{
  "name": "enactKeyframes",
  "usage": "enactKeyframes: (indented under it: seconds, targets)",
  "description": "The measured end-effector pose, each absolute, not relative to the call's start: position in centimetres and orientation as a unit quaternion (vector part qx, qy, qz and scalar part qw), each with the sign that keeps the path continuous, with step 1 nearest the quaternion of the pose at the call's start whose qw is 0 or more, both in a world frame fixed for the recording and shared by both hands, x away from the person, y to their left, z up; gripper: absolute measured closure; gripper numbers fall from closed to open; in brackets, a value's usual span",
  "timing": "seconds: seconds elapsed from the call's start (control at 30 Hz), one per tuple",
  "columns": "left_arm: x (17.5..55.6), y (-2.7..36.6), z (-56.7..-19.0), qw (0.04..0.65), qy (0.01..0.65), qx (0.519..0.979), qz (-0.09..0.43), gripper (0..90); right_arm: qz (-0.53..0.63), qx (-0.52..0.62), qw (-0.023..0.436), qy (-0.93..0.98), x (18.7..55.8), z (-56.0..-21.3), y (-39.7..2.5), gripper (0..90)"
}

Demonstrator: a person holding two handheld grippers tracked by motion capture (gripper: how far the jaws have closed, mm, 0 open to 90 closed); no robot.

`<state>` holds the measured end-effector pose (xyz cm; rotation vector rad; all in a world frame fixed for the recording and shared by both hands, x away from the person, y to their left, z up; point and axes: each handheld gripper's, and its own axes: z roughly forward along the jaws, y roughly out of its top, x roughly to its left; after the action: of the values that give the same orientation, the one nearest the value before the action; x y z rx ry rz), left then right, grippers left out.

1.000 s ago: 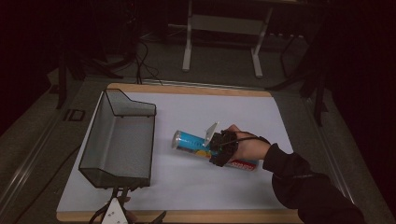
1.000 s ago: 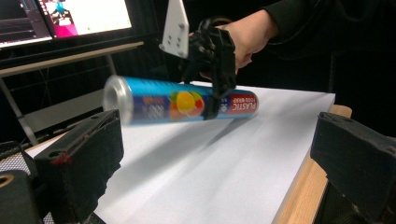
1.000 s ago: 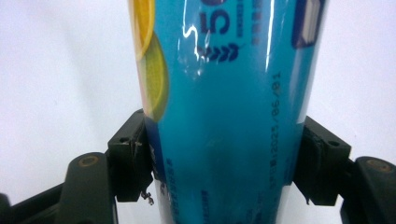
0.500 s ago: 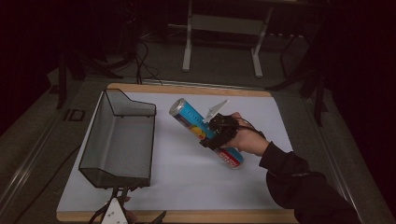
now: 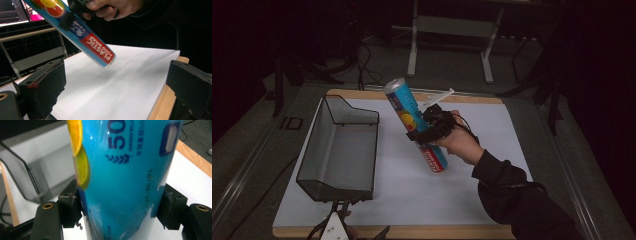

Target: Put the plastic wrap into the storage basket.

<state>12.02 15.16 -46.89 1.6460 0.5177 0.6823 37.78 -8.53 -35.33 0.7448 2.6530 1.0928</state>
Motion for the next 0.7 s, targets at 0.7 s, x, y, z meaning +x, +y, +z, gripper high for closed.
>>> enactKeyframes:
  seconds: [0.7]
  targets:
    - [11.9,15.3,-46.8,0.601,0.225,0.707,0.296,3.5,0.503,0.315,0.039,0.804,37.4,-31.3,-1.3,31.7]
